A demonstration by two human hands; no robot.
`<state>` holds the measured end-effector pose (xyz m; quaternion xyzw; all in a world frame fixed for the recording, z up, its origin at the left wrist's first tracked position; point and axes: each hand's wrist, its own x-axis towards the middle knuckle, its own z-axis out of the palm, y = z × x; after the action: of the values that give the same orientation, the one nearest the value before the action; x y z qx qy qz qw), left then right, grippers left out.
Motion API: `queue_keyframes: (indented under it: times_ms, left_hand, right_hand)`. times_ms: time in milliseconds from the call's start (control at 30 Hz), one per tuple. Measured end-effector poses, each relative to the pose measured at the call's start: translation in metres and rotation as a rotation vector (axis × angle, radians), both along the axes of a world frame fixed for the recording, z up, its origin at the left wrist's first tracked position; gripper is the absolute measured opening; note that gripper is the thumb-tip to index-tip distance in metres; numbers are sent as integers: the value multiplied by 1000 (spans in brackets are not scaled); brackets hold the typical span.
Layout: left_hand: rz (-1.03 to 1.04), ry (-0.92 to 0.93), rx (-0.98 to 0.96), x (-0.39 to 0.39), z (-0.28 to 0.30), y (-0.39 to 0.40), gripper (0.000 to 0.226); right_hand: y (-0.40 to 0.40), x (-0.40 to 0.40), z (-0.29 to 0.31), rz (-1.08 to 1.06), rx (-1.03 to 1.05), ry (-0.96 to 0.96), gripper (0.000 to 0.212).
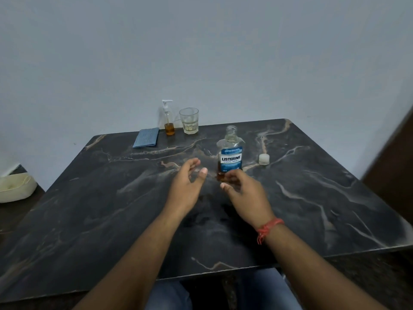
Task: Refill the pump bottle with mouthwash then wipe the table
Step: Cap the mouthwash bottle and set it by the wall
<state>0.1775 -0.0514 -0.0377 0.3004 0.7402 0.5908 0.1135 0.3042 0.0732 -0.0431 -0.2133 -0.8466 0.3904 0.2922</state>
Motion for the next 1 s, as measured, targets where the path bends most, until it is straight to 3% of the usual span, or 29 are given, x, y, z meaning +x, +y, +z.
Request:
queue_keyframes:
  times_ms: [167,300,433,633,733,900,1000]
  left_hand:
    - [-33,-33,-67,13,-1,23,56]
    - [-59,-58,-92,12,-4,39,66]
    - [-96,-96,-77,8,-7,53,73]
    - [-113,-87,-69,-1,-9,70,67]
    - [-93,-67,-74,-7,-12,74,55]
    - [-114,-21,-98,-12,-15,68,51]
    - [-116,-2,-113,-13,-16,63,54]
  right_hand:
    - [66,19,-1,-197,115,-42,14]
    - [117,10,1,-325,254,-178,32]
    - [145,-9,4,-266,318,-337,46]
    - [154,-25,1,-200,382,-472,38]
    - [149,-28,7,-195,293,-399,31]
    - [126,-27,55,-111,-107,56,26]
    - [108,-25,92,42,-181,250,27]
